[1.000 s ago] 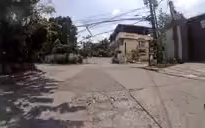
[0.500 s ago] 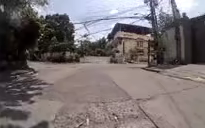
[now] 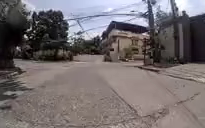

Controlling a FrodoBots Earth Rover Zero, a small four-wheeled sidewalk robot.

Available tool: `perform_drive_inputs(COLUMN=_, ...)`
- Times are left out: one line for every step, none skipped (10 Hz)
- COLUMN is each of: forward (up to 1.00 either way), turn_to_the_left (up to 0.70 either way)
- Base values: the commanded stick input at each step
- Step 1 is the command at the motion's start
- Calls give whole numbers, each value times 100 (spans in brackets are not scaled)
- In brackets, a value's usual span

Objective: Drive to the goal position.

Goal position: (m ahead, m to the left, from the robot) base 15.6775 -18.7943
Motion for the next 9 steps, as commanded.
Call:
perform_drive_inputs(forward=100, turn_to_the_left=0)
perform_drive_inputs(forward=100, turn_to_the_left=-7)
perform_drive_inputs(forward=100, turn_to_the_left=-19)
perform_drive_inputs(forward=100, turn_to_the_left=-39)
perform_drive_inputs(forward=100, turn_to_the_left=-40)
perform_drive_inputs(forward=100, turn_to_the_left=-40)
perform_drive_inputs(forward=100, turn_to_the_left=-40)
perform_drive_inputs(forward=100, turn_to_the_left=-40)
perform_drive_inputs(forward=100, turn_to_the_left=-39)
